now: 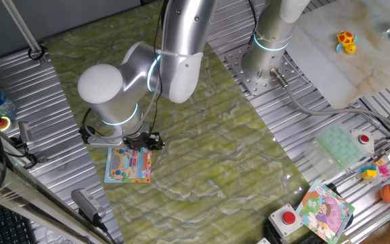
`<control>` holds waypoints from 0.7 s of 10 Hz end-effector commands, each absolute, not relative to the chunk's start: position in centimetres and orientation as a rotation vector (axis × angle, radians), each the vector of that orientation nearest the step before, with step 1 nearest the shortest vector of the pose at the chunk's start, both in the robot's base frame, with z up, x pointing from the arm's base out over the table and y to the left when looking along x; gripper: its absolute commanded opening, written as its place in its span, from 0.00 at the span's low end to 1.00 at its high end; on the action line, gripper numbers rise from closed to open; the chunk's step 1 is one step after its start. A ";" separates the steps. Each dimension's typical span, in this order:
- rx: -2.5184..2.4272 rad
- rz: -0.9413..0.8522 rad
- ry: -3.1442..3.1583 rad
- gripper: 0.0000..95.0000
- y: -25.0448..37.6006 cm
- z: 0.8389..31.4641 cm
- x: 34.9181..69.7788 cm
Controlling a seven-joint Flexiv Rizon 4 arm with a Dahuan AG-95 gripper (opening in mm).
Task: Assemble one piece of a puzzle
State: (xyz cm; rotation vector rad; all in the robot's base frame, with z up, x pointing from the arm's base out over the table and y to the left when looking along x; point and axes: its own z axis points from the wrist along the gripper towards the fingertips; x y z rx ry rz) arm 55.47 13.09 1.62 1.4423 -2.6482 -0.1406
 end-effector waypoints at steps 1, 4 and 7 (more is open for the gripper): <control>1.447 -0.142 -2.647 0.60 13.2 1.5 55.6; 1.445 -0.145 -2.651 0.60 13.2 1.3 55.6; 1.447 -0.143 -2.651 0.60 13.2 1.3 55.6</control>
